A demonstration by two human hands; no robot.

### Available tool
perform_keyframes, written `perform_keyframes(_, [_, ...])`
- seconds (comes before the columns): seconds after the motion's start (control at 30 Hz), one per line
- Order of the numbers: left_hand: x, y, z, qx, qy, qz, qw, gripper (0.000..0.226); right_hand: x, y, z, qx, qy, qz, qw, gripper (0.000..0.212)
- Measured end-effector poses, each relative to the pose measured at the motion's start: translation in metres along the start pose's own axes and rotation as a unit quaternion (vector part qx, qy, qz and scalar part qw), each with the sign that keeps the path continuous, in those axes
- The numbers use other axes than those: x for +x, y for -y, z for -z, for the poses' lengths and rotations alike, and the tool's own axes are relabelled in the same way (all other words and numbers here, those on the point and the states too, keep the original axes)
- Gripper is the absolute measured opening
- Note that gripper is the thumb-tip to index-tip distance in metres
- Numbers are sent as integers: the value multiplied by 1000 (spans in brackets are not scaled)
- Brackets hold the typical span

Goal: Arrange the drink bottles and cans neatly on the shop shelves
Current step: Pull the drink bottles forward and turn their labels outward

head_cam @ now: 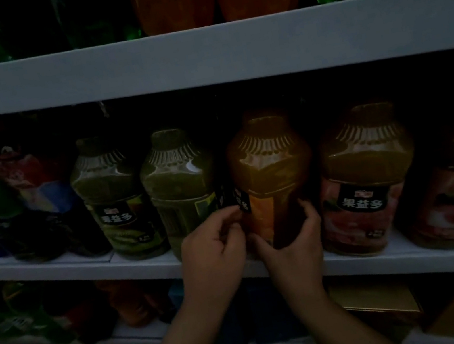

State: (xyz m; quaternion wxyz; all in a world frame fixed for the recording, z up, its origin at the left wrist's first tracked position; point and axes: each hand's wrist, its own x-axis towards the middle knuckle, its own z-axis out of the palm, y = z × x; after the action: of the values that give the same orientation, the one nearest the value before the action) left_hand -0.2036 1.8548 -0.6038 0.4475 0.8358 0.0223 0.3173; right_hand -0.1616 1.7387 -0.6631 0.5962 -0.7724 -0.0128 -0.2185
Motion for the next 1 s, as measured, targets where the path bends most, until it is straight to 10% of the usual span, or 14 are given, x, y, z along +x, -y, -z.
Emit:
perform_keyframes(0.2, [1, 13, 14, 112, -184, -8, 977, 41, 11, -6, 11, -18, 42, -2, 999, 80])
perform_keyframes(0.33, [6, 21, 3, 156, -197, 56, 966, 98, 3, 3, 3, -62, 21, 24, 998, 90])
perform_keyframes(0.57, [5, 31, -12, 166, -231, 52, 957, 102, 11, 22, -12, -81, -33, 28, 996, 118])
perform_keyframes(1.0, [23, 81, 53, -106, 35, 56, 992, 81, 32, 11, 22, -23, 118, -14, 993, 98])
